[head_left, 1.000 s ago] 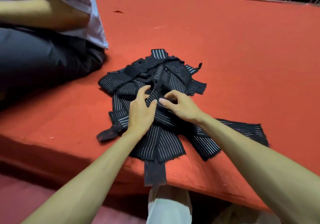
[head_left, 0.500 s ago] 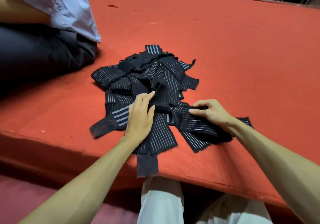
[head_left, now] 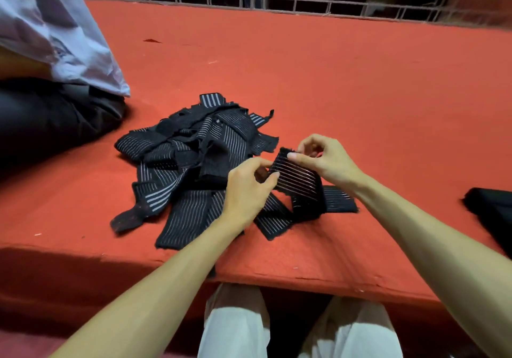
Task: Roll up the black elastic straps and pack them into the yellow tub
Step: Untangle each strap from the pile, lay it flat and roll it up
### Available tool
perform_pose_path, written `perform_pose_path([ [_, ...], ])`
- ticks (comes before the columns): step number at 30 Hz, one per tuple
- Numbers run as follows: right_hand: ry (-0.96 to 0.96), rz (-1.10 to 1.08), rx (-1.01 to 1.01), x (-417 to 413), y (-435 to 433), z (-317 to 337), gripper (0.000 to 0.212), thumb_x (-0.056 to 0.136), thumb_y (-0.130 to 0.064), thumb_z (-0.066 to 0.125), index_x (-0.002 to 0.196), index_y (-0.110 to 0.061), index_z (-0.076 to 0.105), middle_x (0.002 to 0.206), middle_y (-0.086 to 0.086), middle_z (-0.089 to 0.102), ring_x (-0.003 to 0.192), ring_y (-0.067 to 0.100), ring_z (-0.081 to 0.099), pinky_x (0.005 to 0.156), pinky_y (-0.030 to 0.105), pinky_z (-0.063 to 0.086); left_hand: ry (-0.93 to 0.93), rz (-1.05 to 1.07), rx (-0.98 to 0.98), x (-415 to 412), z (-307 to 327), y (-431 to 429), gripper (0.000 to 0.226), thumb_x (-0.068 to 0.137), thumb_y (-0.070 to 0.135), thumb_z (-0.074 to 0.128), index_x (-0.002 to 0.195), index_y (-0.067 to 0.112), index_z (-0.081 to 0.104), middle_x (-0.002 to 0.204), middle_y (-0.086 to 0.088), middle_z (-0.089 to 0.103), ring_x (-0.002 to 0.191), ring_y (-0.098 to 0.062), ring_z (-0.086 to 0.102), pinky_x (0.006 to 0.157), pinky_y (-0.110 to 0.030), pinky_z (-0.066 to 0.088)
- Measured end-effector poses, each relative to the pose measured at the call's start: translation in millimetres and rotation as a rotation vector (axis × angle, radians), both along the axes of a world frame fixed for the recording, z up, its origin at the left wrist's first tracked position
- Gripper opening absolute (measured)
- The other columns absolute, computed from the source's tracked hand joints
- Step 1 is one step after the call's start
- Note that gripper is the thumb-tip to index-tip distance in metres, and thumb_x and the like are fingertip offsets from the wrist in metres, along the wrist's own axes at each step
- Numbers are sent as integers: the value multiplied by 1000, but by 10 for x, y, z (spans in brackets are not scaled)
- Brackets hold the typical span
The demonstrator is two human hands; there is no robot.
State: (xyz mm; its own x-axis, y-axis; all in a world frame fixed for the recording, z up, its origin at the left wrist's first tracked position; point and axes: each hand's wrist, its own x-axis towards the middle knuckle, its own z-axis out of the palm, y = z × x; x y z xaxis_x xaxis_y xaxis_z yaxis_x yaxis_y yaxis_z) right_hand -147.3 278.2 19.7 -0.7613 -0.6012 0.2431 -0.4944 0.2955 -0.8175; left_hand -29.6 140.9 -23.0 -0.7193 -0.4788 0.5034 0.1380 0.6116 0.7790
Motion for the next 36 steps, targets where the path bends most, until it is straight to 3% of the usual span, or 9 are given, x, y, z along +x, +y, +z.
perform_pose_path([
  [6,-80,-79,-38,139,352,321,46,91,-51,58,60,-17,56,57,-6,53,54,4,46,54,17,36,137,-34,-81,-107,284,398,14,75,5,77,86,13,74,79,2,64,76,-8,58,69,-9,42],
  [10,-120,-84,-64,145,555,421,28,92,-27,63,67,-15,62,62,-3,60,57,8,51,53,15,36,151,-123,-139,-120,381,645,17,78,13,78,94,11,75,79,2,61,75,-7,55,69,-6,38],
  [14,-107,-162,-126,85,778,506,19,91,-8,56,74,-15,61,71,1,60,63,11,52,58,27,44,83,-371,-120,-30,438,773,26,93,24,53,109,13,69,97,-2,63,90,-6,57,79,-11,40],
  [18,-135,-94,-189,114,959,706,9,96,-10,58,89,-16,57,74,5,62,62,10,55,57,24,44,20,-328,132,-179,614,810,50,80,0,46,129,10,49,123,-7,53,108,-15,54,89,-24,40],
  [21,-64,24,-229,182,1044,930,12,100,-13,52,95,-18,61,88,10,65,74,19,57,62,31,45,-186,-518,206,-266,784,849,78,80,-17,51,148,14,28,138,2,42,121,-8,44,90,-12,37],
  [23,-48,73,-289,231,1095,1112,13,100,-15,51,102,-16,63,92,10,66,80,23,60,68,35,48,-279,-656,234,-288,864,876,72,81,-15,58,143,16,38,132,1,52,115,-8,50,88,-9,41],
  [27,-74,71,-393,277,1185,1409,22,95,-17,61,115,-10,64,91,11,69,84,25,66,75,37,55,-277,-773,254,-279,1038,985,29,88,-2,63,115,9,63,106,-1,69,92,-3,63,82,-18,48],
  [32,-160,-74,-610,186,1253,1550,22,83,-24,73,92,-4,68,80,12,72,69,22,69,68,33,58,-248,-865,356,-275,1265,1119,28,92,9,61,120,1,61,110,-10,65,98,-24,57,83,-43,41],
  [36,-175,-185,-542,28,1323,1412,24,84,-28,75,76,-6,68,66,5,68,52,13,62,53,24,50,-328,-907,490,-328,1204,1253,30,94,8,58,124,2,59,116,-9,65,102,-16,62,85,-29,53],
])
